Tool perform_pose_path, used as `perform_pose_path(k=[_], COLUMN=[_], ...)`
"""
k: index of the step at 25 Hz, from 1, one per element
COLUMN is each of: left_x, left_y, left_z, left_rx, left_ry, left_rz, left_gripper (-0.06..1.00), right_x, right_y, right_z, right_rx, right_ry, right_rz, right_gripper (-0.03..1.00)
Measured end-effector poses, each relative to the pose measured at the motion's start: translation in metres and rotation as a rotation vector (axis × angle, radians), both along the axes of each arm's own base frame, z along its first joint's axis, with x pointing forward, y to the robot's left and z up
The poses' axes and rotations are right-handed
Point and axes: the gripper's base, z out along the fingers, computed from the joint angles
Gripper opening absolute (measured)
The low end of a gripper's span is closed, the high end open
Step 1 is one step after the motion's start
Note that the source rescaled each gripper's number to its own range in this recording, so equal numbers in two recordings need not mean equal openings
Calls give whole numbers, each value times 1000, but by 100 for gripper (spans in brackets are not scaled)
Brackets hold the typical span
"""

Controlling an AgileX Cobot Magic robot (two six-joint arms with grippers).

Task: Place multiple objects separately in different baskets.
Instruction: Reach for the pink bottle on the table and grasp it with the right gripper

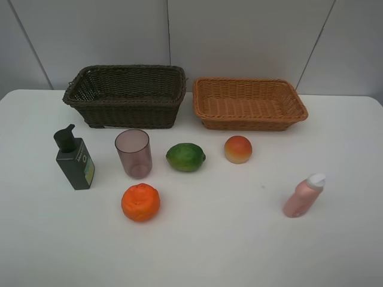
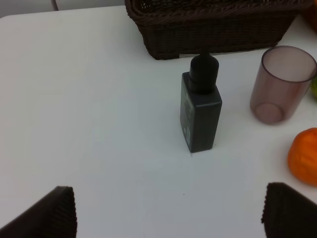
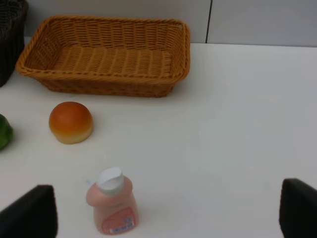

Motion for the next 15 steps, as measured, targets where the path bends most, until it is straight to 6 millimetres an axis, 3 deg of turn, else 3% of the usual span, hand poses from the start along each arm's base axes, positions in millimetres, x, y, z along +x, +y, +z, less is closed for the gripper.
perform_pose_path(k=[15], left_x=[0], left_y=[0], left_z=[0], left_rx=[0], left_ry=[0], left_rz=[0], left_gripper=[97], right_x=[0], right_y=[0], right_z=[0], right_rx=[0], right_ry=[0], right_rz=[0], right_gripper=[95])
